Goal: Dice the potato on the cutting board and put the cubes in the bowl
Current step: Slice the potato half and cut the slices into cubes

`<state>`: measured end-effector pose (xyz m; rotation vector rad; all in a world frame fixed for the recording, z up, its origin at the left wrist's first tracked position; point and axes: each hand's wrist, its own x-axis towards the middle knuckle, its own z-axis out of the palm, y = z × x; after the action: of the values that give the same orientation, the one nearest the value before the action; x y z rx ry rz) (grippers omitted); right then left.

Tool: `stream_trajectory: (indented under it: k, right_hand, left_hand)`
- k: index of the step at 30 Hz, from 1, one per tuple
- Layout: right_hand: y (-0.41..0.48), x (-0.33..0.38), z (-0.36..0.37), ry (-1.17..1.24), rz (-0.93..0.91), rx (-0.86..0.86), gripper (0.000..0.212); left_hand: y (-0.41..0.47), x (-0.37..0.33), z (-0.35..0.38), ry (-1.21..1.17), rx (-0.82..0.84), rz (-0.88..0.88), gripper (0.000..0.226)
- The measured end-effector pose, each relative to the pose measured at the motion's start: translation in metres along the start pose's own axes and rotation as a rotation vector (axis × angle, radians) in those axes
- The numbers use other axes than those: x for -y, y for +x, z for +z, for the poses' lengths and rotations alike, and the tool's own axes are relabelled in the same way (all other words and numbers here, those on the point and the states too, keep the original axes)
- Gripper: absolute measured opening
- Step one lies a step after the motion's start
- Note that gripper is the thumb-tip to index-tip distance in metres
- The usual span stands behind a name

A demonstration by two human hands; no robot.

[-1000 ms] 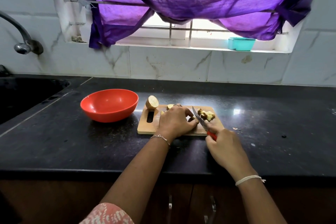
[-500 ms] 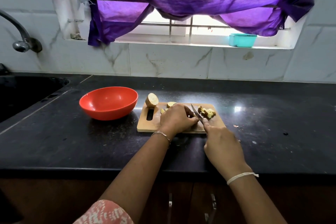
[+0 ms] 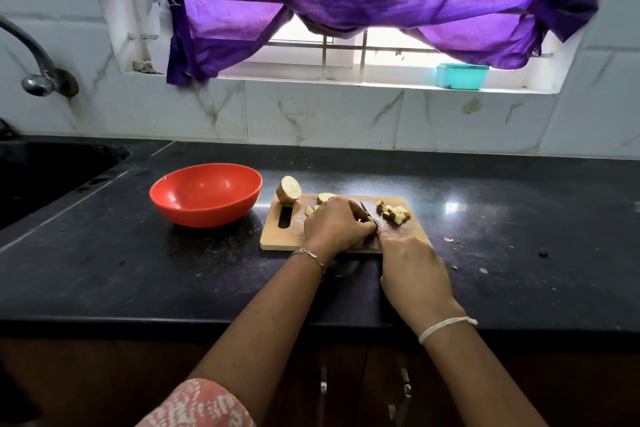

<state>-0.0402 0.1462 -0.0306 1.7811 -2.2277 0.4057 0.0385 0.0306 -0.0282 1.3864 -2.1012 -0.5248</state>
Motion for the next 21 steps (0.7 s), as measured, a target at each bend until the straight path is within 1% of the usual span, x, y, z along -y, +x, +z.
stream_trajectory:
  k: [7,11,16,21]
  right_hand:
    - [-0.009,-0.004,-0.018,0.003,0.009,0.063,0.050]
    - [-0.019,-0.010,-0.026,0.039,0.028,0.102,0.045]
    - [-0.018,-0.020,-0.029,0.111,0.074,0.129,0.050]
    - [-0.018,-0.028,-0.034,0.172,0.089,0.125,0.046]
  left_hand:
    - [0.002,0.003,0.003,-0.011,-0.004,-0.008,0.027]
    - [0.003,0.005,0.004,-0.002,-0.034,0.001,0.033]
    - [0.001,0.007,0.003,0.002,-0.045,0.022,0.033]
    - [0.000,0.005,0.006,0.096,-0.077,0.061,0.035]
